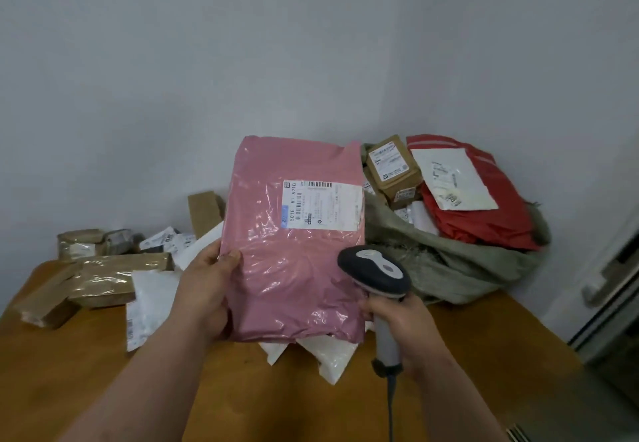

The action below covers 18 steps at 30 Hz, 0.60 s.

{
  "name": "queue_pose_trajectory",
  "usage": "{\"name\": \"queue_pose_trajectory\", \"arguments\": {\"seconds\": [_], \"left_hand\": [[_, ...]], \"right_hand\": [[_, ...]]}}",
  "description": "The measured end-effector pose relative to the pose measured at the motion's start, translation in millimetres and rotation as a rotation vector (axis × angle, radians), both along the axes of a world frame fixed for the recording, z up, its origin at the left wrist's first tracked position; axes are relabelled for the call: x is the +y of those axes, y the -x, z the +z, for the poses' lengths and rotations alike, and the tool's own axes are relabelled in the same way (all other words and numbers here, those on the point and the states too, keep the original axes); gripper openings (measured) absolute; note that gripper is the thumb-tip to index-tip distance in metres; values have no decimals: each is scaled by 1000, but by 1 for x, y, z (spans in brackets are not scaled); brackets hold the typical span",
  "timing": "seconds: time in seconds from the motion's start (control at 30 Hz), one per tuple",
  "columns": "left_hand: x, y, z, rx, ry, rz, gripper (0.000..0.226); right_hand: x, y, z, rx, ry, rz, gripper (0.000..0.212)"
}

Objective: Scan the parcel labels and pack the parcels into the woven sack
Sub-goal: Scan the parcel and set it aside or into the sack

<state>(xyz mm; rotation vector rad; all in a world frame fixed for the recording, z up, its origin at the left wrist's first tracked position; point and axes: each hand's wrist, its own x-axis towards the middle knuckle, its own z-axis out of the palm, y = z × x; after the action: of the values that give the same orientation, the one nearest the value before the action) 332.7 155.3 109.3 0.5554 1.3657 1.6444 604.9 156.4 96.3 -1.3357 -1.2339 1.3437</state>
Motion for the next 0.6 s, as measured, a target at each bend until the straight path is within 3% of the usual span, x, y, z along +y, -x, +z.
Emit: {"name": "queue_pose_trajectory", "arguments": {"seconds": [0.2, 0.4, 0.53, 0.6], "left_hand": [[56, -62, 22, -12, -105, -129, 24], [135, -164, 45, 47, -190, -230, 30], [194, -243, 61, 258, -244, -291, 65], [224, -284, 69, 413, -243, -290, 70]], "right_hand": [[14, -45, 14, 43, -76, -140, 31], [77, -105, 39, 119, -167, -306, 34], [141, -169, 49, 133, -214, -395, 44], [178, -207, 52, 131, -179, -431, 53]]}}
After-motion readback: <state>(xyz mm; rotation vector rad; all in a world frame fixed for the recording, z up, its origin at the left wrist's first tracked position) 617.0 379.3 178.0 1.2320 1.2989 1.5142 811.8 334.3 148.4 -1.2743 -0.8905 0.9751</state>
